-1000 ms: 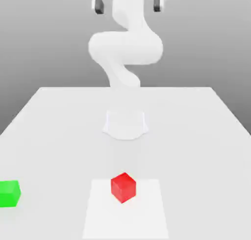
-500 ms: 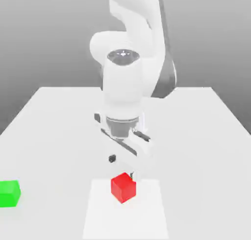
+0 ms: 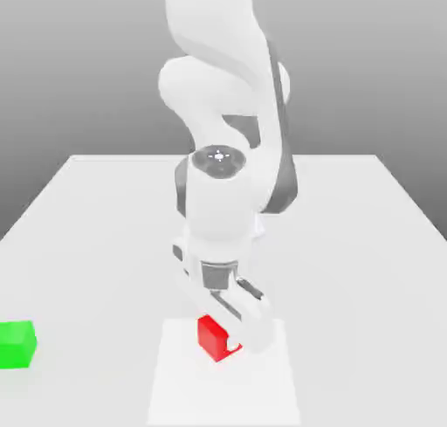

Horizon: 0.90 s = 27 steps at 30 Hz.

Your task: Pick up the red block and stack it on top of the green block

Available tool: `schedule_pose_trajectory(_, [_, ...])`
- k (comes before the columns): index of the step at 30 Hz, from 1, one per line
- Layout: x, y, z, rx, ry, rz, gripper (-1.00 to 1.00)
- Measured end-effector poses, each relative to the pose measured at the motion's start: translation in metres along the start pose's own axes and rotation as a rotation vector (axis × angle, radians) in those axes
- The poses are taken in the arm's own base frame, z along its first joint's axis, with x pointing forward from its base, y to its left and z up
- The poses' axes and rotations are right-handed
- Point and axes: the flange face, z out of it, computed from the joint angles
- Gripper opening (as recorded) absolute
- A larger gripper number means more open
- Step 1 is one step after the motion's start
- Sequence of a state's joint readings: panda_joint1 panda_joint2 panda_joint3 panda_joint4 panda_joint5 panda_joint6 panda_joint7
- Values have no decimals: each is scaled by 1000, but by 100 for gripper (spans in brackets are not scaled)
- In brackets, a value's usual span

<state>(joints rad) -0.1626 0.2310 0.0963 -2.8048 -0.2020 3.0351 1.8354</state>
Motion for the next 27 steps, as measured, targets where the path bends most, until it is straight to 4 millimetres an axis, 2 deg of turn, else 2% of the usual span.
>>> schedule_pose_trajectory(7, [-1,-5,-37,7,-2,4,-100])
schedule_pose_trajectory(12, [-1,-1,-63,2,1,-2,-100])
schedule_pose_trajectory(13, [5,-6,-67,1,-2,16,-100])
schedule_pose_trajectory(15, [46,-26,-75,2,-12,130,-100])
schedule_pose_trajectory(18, [123,-51,-85,6,-22,316,-100])
schedule_pose_trajectory(21, [211,-59,-95,7,-20,503,-100])
schedule_pose_trajectory(24, [292,-54,-101,2,-5,659,-100])
schedule_pose_trajectory(25, [304,-52,-95,1,-2,681,-100])
schedule_pose_trajectory(27, [313,-51,-73,1,1,698,-100])
